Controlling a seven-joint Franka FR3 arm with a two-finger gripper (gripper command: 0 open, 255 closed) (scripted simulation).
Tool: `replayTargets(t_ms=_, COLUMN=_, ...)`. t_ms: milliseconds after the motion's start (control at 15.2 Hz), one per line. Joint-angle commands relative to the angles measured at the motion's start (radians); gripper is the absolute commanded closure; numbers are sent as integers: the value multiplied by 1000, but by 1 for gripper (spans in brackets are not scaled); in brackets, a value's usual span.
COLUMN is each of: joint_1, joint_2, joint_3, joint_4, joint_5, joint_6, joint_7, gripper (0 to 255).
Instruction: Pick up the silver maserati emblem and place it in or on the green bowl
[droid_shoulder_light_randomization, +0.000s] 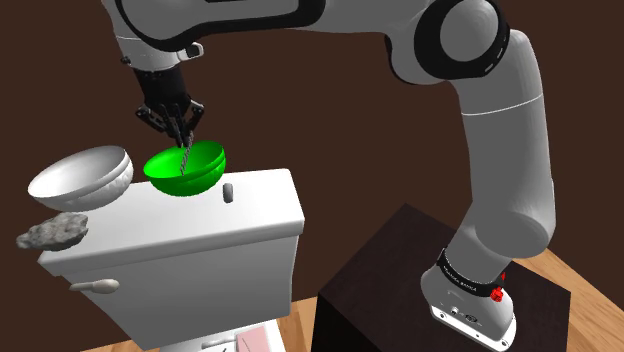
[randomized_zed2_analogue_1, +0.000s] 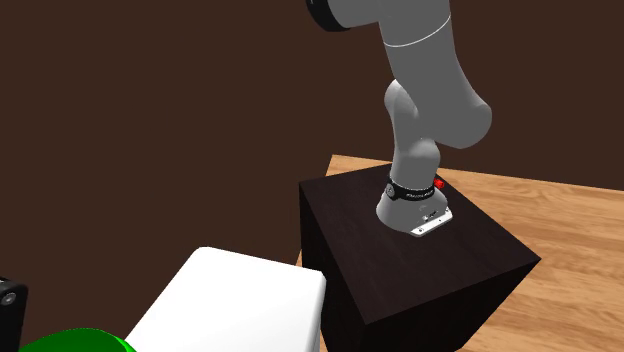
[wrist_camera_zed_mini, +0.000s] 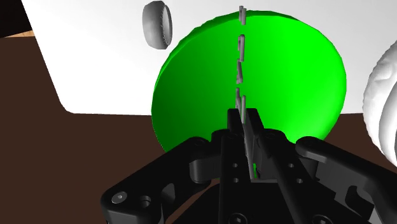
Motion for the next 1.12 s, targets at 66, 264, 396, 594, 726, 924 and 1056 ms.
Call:
replayTargets(t_ms=66, joint_1=-1, joint_2=-1, joint_3=0, joint_4=-4, joint_5=0, joint_6=3, joint_7=0, gripper=255)
replayTargets(t_ms=264, joint_1=-1, joint_2=-1, joint_3=0, joint_4=-4, joint_5=0, joint_6=3, joint_7=0, gripper=255)
replayTargets(t_ms=396, joint_1=-1, joint_2=-1, joint_3=0, joint_4=-4, joint_5=0, joint_6=3, joint_7=0, gripper=0)
replayTargets(t_ms=594, joint_1=-1, joint_2=-1, joint_3=0, joint_4=-4, joint_5=0, joint_6=3, joint_7=0, gripper=0)
replayTargets(t_ms=726, joint_1=10, joint_2=2, joint_3=0, joint_4=37, joint_5=0, joint_6=-33, joint_7=-4, gripper=0)
replayTargets(t_ms=924, joint_1=55, joint_2=26, joint_3=-4, joint_4=175, joint_5=-12, joint_6=-142, joint_7=-15, gripper=0)
replayTargets(t_ms=1056, joint_1=55, joint_2=26, joint_3=-4, joint_4=175, joint_5=-12, joint_6=-142, joint_7=-16, gripper=0)
